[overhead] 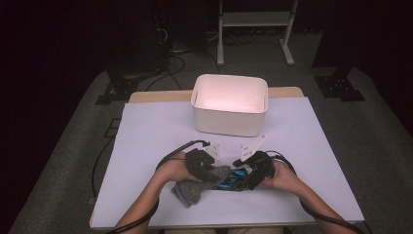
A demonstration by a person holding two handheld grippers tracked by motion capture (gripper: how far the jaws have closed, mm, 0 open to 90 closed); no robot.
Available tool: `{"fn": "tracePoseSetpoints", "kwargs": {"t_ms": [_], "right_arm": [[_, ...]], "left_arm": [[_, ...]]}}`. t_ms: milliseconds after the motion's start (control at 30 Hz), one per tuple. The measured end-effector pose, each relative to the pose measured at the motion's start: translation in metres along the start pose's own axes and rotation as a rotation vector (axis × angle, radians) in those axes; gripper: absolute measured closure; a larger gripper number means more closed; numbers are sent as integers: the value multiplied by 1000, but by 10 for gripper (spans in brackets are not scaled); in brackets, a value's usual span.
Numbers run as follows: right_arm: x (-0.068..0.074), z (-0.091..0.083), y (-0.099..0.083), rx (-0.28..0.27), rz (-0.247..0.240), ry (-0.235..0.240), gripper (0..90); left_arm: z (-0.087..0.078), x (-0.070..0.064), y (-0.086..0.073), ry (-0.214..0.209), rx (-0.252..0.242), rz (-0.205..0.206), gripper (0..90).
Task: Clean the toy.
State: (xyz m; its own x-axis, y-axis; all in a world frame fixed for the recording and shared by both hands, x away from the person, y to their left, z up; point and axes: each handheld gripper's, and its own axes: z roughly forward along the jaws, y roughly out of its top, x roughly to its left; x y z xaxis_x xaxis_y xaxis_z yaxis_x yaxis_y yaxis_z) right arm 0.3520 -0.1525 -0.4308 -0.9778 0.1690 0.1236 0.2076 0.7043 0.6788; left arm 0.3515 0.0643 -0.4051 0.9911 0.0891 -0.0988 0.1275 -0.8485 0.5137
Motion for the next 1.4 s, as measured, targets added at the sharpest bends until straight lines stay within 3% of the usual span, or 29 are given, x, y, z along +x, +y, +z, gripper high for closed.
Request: {"fn": "tracePoseSetpoints", "kwargs": {"t_ms": [200, 367, 433, 533, 567, 767, 900, 1067, 1133, 1233, 1267, 1300, 1400], "right_arm": [[-12, 4, 4, 32, 34, 40, 220], [-16, 8, 2, 27, 67, 74, 228], [-20, 8, 0, 28, 111, 96, 235], [-22, 8, -3, 46, 130, 111, 277], [-24, 9, -7, 33, 171, 133, 281], [-25, 9, -12, 1, 202, 161, 321], [-21, 8, -12, -10, 186, 139, 323], [-7, 5, -13, -36, 99, 66, 326], [-5, 4, -13, -43, 88, 54, 327], [6, 1, -14, -64, 18, -1, 335], [6, 1, -14, -64, 18, -1, 335], [12, 0, -14, -65, -12, -29, 336], [16, -1, -13, -62, -41, -50, 339]], "left_arm": [[-1, 1, -1, -2, 3, 6, 724], [-2, 1, -3, -4, 11, 6, 723], [-5, 3, -5, 8, 14, -2, 720], [-8, 5, -7, 11, 6, -15, 721], [-10, 7, -9, 13, 3, -25, 720], [-15, 10, -7, 18, -25, -43, 717], [-19, 13, -4, 20, -40, -51, 711], [-21, 20, 3, 17, -48, -77, 698], [-22, 21, 4, 13, -47, -77, 698], [-20, 25, 7, -10, -37, -89, 698], [-19, 25, 8, -14, -30, -96, 698], [-15, 26, 8, -38, -23, -103, 697], [-13, 26, 7, -47, -26, -113, 686]]}}
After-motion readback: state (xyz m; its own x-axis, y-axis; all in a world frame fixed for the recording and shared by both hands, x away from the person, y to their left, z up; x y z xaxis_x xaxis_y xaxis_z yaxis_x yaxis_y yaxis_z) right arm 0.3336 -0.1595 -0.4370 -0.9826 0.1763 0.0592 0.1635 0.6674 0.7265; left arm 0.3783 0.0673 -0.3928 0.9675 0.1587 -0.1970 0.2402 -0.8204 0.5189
